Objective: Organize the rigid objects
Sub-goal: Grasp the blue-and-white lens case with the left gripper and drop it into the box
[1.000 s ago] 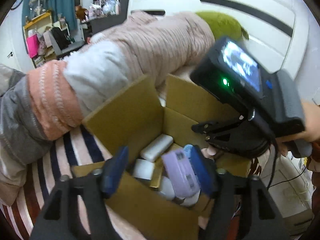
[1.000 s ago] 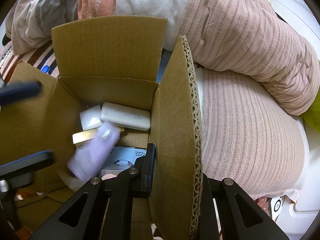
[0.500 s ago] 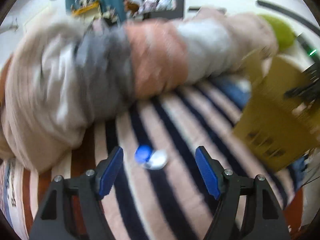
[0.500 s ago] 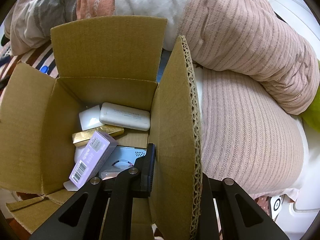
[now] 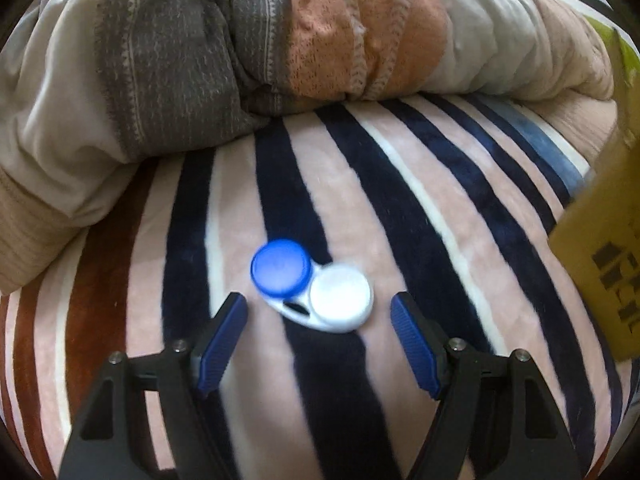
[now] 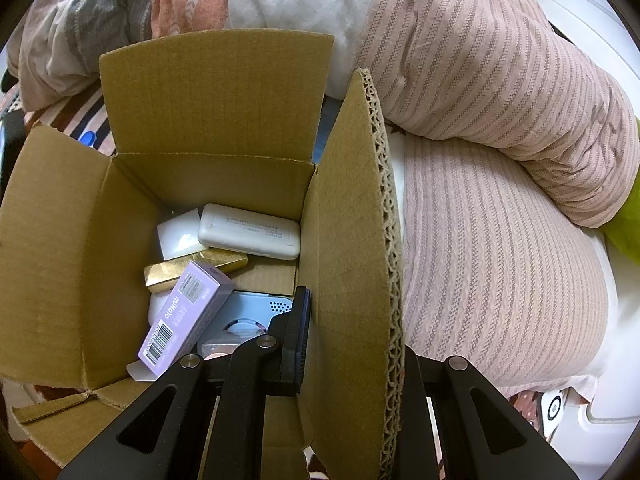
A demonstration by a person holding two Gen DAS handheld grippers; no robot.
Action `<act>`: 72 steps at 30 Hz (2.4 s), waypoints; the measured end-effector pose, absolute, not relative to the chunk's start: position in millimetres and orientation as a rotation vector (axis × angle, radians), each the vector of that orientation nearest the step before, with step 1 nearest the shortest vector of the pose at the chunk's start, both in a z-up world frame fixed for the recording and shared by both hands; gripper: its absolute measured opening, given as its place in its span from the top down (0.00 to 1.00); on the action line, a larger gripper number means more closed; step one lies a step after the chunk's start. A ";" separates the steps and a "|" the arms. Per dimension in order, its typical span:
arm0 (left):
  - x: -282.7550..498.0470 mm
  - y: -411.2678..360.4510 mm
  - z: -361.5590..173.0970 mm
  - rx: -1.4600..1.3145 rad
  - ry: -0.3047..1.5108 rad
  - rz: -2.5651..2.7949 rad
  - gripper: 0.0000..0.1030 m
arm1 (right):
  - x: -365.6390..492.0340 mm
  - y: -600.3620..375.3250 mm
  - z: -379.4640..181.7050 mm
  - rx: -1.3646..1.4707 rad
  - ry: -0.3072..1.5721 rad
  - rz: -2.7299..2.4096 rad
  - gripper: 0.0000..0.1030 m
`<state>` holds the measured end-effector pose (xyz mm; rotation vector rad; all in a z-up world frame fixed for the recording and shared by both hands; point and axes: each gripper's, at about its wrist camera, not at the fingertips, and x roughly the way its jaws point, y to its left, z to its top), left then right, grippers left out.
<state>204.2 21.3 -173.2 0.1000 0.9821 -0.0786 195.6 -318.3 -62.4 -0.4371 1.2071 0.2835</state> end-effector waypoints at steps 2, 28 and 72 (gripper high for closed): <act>209.0 21.1 -172.3 0.089 0.971 -0.068 0.31 | 195.3 -317.4 -63.5 -0.438 1.208 0.284 0.89; 122.1 -39.6 -31.2 0.191 0.713 -0.255 0.48 | 192.4 -314.2 -63.3 -0.447 1.202 0.272 0.89; 104.4 -151.5 11.7 0.135 0.806 -0.474 0.01 | 181.8 -309.7 -48.4 -0.426 1.157 0.260 0.72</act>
